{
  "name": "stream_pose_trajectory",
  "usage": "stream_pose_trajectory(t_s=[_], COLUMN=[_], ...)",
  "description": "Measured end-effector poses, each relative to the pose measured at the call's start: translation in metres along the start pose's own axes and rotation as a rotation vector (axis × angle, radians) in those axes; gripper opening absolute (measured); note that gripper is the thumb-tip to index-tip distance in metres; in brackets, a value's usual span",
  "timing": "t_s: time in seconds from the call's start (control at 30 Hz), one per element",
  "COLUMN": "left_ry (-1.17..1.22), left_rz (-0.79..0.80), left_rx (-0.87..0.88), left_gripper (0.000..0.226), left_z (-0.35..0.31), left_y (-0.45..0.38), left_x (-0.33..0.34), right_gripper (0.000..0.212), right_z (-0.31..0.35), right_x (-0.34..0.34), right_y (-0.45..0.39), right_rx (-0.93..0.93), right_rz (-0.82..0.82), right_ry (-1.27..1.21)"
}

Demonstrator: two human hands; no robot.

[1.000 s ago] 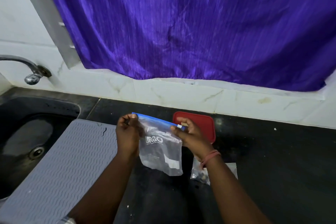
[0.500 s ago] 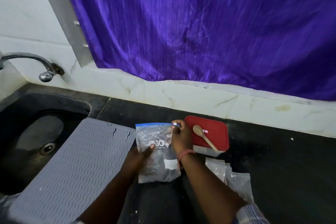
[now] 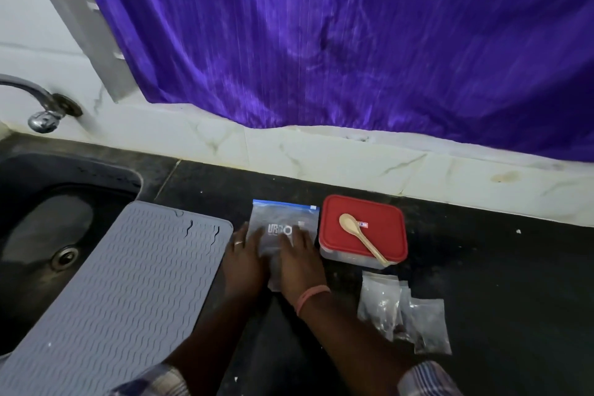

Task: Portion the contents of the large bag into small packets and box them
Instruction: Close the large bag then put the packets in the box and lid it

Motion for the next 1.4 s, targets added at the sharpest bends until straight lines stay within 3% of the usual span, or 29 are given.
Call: stream_pose_trajectory(t_s=[0.03, 0.1, 0.27, 0.33, 0.47, 0.6, 0.7, 0.77, 0.87, 0.97, 1.07, 1.17, 1.27, 1.4], left_ry=[-0.096, -0.215, -0.247, -0.238, -0.092, 0.111, 0.208, 0.234, 0.171, 0.058, 0.006, 0.009, 0.013, 0.089], left_rz=[0.08, 0.223, 0.214, 0.17, 0.051, -0.099, -0.142, -0.11, -0.026, 0.032, 0.048, -0.015, -0.056, -0.027], left_rx=[0.054, 0.104, 0.114, 0.121, 0.183, 0.195, 0.226, 0.238, 0.26, 0.258, 0.265, 0.246, 0.206, 0.033], left_gripper=[0.06, 0.06, 0.06, 0.061, 0.051, 0.044, 0.042, 0.042, 0.045, 0.047, 0.042, 0.04, 0.046, 0.064], left_z=[0.001, 0.001, -0.007, -0.019, -0.039, -0.065, -0.092, -0.11, -0.132, -0.143, -0.144, -0.145, -0.153, -0.159], left_y=[0.0, 0.0, -0.006, -0.006, -0.004, 0.0, 0.007, 0.015, 0.026, 0.036, 0.041, 0.046, 0.061, 0.064], left_x=[0.007, 0.016, 0.022, 0.022, 0.023, 0.012, 0.011, 0.016, 0.028, 0.037, 0.04, 0.039, 0.043, 0.048], right_gripper=[0.066, 0.075, 0.08, 0.07, 0.04, 0.028, 0.036, 0.032, 0.028, 0.027, 0.017, 0.019, 0.02, 0.022], right_z=[-0.004, -0.011, -0.02, -0.02, -0.016, -0.02, -0.036, -0.058, -0.088, -0.105, -0.122, -0.163, -0.217, -0.249], right_x=[0.004, 0.011, 0.009, 0.003, -0.025, -0.069, -0.093, -0.101, -0.109, -0.109, -0.118, -0.129, -0.127, -0.11], right_y=[0.006, 0.013, 0.004, 0.003, 0.009, 0.017, 0.02, 0.023, 0.031, 0.032, 0.027, 0.038, 0.063, 0.084], right_rx=[0.03, 0.049, 0.049, 0.042, -0.009, 0.031, 0.096, 0.244, 0.404, 0.298, 0.324, 0.609, 0.835, 0.877], right_rz=[0.137, 0.26, 0.271, 0.235, 0.018, -0.21, -0.461, -0.539, -0.387, -0.309, -0.416, -0.596, -0.466, -0.258], right_ry=[0.029, 0.07, -0.015, -0.048, -0.143, -0.196, -0.073, 0.081, 0.232, 0.193, 0.05, -0.113, -0.077, -0.03])
Point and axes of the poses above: each hand's wrist, its own y-axis away from the middle knuckle, its own x-axis out of the palm, z = x × y, the point moved 1 cm from there along -y, towards the middle knuckle, and after that the axes turned 13 degrees about -z, right-handed, at the moved point
